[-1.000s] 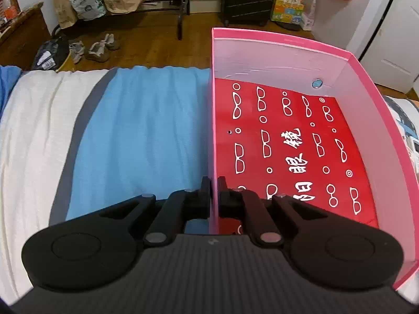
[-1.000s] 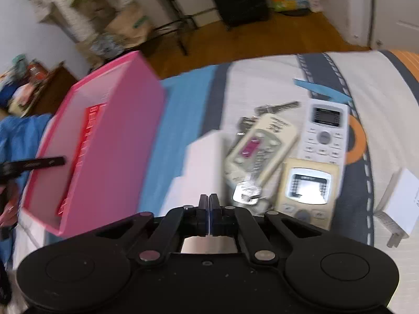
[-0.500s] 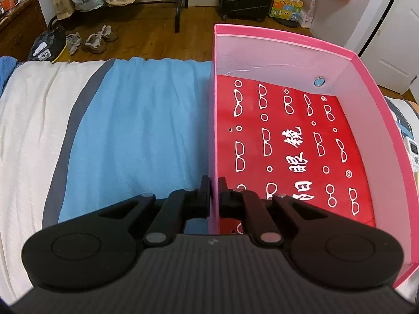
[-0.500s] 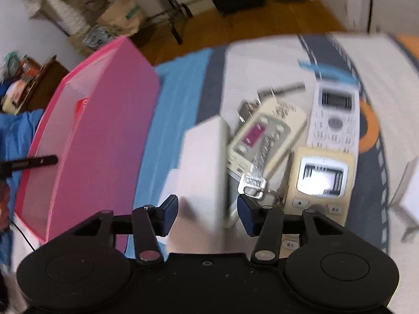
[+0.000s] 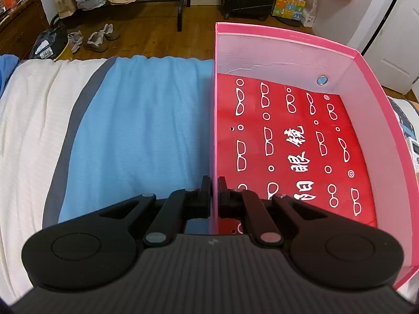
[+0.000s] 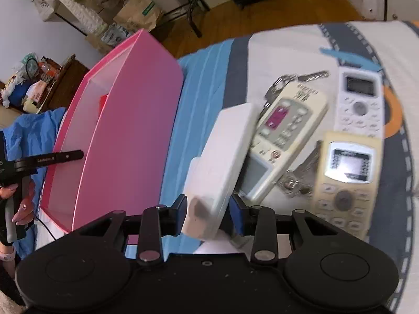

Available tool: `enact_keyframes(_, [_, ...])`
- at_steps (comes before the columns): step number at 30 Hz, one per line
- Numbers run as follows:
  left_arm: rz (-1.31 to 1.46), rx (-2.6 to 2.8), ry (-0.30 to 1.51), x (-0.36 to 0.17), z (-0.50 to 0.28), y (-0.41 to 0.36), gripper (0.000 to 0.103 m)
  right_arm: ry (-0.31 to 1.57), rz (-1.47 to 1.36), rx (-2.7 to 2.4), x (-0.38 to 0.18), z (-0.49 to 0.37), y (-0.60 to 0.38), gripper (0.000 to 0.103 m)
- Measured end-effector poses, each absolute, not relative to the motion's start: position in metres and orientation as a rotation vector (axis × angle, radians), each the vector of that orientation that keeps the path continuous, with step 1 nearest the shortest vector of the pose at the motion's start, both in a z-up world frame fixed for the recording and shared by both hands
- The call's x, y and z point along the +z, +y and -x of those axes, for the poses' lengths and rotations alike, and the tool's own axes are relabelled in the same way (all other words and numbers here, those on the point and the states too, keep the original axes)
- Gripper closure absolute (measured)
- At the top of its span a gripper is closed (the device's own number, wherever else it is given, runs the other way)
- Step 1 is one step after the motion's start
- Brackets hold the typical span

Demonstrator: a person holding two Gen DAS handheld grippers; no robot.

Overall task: Organize rigid objects
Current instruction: 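Lift the white remote with the right gripper while the left gripper clamps the pink box wall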

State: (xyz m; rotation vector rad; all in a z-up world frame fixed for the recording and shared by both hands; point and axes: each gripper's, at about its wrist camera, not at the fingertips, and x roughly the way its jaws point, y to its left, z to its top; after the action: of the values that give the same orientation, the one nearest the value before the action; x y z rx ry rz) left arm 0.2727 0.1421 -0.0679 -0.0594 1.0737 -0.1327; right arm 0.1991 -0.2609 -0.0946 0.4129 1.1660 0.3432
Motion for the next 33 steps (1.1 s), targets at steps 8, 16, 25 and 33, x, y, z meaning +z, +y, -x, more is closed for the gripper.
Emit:
enact_keyframes(8, [0.080,-0.129,1.080,-0.067,-0.272,0.144,0.100,1.120,-0.491,0.311,-0.113,-0.202,-0.252,0.078])
enact_keyframes(16, [0.072,-0.127,1.079,-0.067,-0.272,0.144,0.100,0.972,-0.074,0.264,-0.068,-0.178,-0.209,0.082])
enact_keyframes(25, [0.072,-0.124,1.087,-0.067,-0.272,0.144,0.100,0.722,0.051,0.237,-0.039,-0.166,-0.189,0.082])
enact_keyframes(33, [0.073,-0.125,1.097,-0.068,-0.273,0.145,0.100,0.556,0.035,0.306,0.015,-0.153,-0.145,0.081])
